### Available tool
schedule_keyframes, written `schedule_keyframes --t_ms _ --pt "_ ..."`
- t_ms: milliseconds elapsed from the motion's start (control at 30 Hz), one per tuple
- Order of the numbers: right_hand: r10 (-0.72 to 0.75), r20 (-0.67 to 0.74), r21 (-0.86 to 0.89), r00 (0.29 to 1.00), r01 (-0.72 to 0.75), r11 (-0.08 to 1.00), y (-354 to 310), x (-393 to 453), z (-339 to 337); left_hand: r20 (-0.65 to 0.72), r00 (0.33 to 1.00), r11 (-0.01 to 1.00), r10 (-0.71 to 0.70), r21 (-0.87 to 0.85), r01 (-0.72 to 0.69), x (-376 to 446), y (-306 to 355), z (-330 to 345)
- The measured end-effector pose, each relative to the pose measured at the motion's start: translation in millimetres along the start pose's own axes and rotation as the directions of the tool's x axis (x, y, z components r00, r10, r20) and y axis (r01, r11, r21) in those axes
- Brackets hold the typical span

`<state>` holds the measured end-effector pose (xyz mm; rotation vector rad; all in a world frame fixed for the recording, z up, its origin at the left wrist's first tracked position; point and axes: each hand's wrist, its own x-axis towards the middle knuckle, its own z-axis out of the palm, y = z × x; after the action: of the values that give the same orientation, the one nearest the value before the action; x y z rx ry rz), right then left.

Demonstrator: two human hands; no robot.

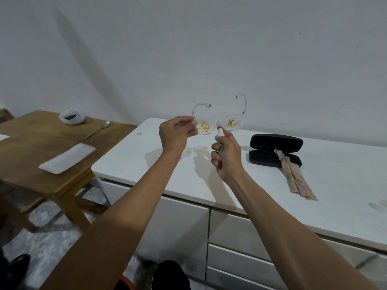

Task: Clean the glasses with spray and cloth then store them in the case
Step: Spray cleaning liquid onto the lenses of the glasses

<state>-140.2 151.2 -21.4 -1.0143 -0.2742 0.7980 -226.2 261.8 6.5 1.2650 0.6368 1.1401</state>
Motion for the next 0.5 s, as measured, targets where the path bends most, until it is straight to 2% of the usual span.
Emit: schedule_keyframes --t_ms 100,233,367,500 --pt "-0.067 0.003 -0.099 0.998 0.067 0.993 -1 0 -8 -0.007 1.000 1.000 -0.005 -0.004 0.005 1 -2 -1" --pt "-0.169 -0.115 -0.189 0.979 0.146 0.971 -17 -1 -28 -0.014 1.000 1.000 -0.009 -0.017 0.009 4 -4 2" --pt "-0.370 -0.167 -0.343 0.914 0.298 0.891 -44 -3 -64 0.004 1.000 1.000 -0.003 -0.017 0.003 2 -7 14" --pt "-0.505 -0.247 -0.458 0.827 0.359 0.813 -77 -13 -105 0.026 1.000 1.000 -0.004 -0.020 0.004 -3 -12 32"
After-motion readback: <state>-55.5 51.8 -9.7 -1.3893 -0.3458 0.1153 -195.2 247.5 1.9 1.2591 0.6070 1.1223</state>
